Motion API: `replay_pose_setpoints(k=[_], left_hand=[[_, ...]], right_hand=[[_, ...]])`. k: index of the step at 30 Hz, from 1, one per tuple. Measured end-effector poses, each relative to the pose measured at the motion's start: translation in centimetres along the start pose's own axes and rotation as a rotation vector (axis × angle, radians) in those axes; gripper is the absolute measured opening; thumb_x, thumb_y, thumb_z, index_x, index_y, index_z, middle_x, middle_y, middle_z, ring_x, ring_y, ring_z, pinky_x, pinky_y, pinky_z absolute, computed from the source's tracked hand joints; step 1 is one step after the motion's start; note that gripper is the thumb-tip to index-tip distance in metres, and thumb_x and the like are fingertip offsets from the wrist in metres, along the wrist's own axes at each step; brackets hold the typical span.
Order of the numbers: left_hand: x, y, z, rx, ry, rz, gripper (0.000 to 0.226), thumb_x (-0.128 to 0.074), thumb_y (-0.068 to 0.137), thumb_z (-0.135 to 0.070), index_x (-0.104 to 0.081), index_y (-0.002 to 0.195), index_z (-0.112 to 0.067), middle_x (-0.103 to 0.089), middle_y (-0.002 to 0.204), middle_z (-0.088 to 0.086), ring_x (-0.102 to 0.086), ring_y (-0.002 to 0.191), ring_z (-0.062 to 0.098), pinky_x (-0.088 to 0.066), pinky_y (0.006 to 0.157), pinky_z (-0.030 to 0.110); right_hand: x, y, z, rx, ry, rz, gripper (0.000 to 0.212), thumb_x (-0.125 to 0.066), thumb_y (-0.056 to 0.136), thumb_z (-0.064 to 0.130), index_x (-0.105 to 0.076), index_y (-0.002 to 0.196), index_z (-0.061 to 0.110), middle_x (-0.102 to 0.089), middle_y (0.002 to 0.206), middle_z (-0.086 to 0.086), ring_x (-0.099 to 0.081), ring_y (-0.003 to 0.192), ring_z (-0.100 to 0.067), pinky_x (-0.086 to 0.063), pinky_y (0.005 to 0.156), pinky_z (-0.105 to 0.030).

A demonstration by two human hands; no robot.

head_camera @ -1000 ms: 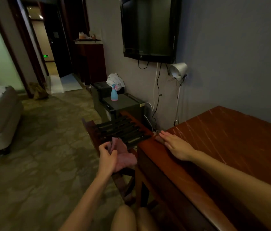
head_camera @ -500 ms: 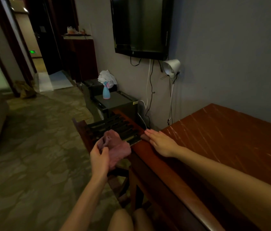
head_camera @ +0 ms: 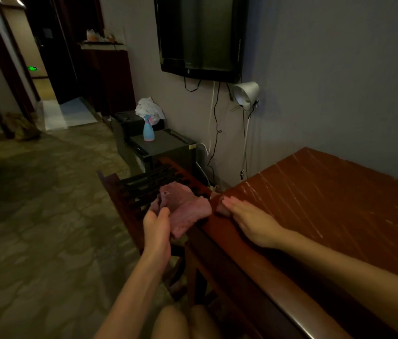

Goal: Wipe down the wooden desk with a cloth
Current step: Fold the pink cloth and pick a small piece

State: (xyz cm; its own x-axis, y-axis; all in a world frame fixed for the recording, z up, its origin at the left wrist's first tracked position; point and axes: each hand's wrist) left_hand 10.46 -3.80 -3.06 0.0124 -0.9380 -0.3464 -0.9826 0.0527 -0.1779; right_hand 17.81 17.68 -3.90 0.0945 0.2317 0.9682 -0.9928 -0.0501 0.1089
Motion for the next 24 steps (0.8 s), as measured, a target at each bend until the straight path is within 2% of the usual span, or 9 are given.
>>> replay_pose_setpoints(k=[2,4,8,10,12,14,16,20,24], left_hand=[[-0.3,-0.4,-0.1,0.075,-0.028,0.019,0.029,-0.039,0.095,0.004,-0.052,0.12,-0.002,-0.063,0.093,0.009,-0.064,0.08,0.019,-0.053,0.068,0.03],[-0.5,-0.6,-0.1,0.126,-0.024,0.046,0.033,-0.04,0.094,0.004,-0.052,0.125,0.001,-0.064,0.094,0.011,-0.065,0.081,0.02,-0.053,0.064,0.029],[-1.1,-0.8,0.7,0.083,0.106,0.057,0.034,-0.041,0.094,0.002,-0.049,0.127,-0.005,-0.062,0.116,0.017,-0.065,0.096,0.023,-0.054,0.08,0.036],[-1.3,-0.5,1.2,-0.005,0.203,0.048,0.036,-0.042,0.092,0.004,-0.046,0.127,-0.005,-0.058,0.12,0.02,-0.062,0.095,0.021,-0.052,0.077,0.032],[-1.3,-0.1,1.6,-0.054,0.275,0.043,0.048,-0.046,0.09,0.003,-0.037,0.137,-0.007,-0.05,0.134,0.019,-0.057,0.111,0.024,-0.05,0.088,0.035],[-1.3,0.0,1.6,-0.055,0.325,0.055,0.067,-0.053,0.091,-0.001,-0.02,0.147,-0.015,-0.036,0.147,0.014,-0.047,0.126,0.027,-0.043,0.102,0.041],[-1.5,-0.2,1.5,-0.071,0.354,0.086,0.08,-0.06,0.089,-0.002,-0.01,0.15,-0.017,-0.032,0.15,0.013,-0.044,0.128,0.025,-0.04,0.102,0.034],[-1.5,-0.6,1.8,-0.162,0.424,0.102,0.084,-0.064,0.086,0.002,-0.014,0.151,-0.017,-0.026,0.154,0.013,-0.036,0.137,0.023,-0.036,0.107,0.032],[-1.8,-0.7,2.3,-0.24,0.451,0.065,0.072,-0.061,0.084,0.006,-0.032,0.145,-0.019,-0.045,0.143,0.009,-0.05,0.124,0.019,-0.044,0.104,0.04]], right_hand=[[0.0,2.8,-1.7,-0.125,-0.03,-0.032,0.05,-0.027,0.103,0.016,-0.016,0.151,0.017,-0.012,0.159,0.001,-0.009,0.146,-0.013,-0.002,0.115,-0.025],[-0.4,5.2,-2.6,-0.201,-0.043,-0.044,0.048,-0.025,0.103,0.017,-0.017,0.15,0.015,-0.015,0.159,-0.003,-0.011,0.146,-0.016,-0.004,0.116,-0.028],[-0.9,5.5,-0.5,-0.117,-0.024,-0.015,0.049,-0.028,0.102,0.015,-0.019,0.15,0.016,-0.016,0.158,-0.002,-0.011,0.146,-0.016,-0.006,0.117,-0.029],[-0.8,3.1,0.3,0.003,0.001,-0.006,0.05,-0.029,0.102,0.013,-0.017,0.151,0.016,-0.012,0.158,0.002,-0.01,0.145,-0.011,-0.005,0.118,-0.026],[-0.5,0.3,-0.2,0.072,0.029,0.007,0.05,-0.028,0.102,0.014,-0.015,0.151,0.019,-0.01,0.154,0.01,-0.006,0.143,-0.004,-0.002,0.115,-0.019],[0.2,-1.0,-2.1,0.04,0.023,0.0,0.051,-0.028,0.103,0.015,-0.013,0.151,0.021,-0.008,0.156,0.01,-0.006,0.143,-0.002,-0.002,0.114,-0.017],[0.8,-0.6,-3.9,-0.057,0.008,-0.013,0.051,-0.029,0.102,0.016,-0.015,0.151,0.02,-0.011,0.158,0.005,-0.009,0.145,-0.008,-0.004,0.115,-0.021],[0.8,2.6,-4.8,-0.179,-0.043,-0.02,0.05,-0.027,0.103,0.017,-0.014,0.151,0.015,-0.011,0.159,-0.002,-0.009,0.146,-0.015,-0.007,0.117,-0.028],[0.0,4.6,-3.5,-0.15,-0.05,-0.004,0.05,-0.027,0.103,0.018,-0.014,0.151,0.015,-0.011,0.159,-0.002,-0.008,0.147,-0.016,-0.003,0.117,-0.029]])
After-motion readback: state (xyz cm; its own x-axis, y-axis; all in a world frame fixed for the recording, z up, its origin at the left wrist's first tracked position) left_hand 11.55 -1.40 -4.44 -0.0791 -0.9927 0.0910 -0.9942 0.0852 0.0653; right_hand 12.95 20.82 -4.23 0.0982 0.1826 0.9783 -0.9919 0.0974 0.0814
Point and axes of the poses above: each hand's wrist, its own y-axis towards the middle knuckle, its own x-axis out of the back of the hand, z = x × y
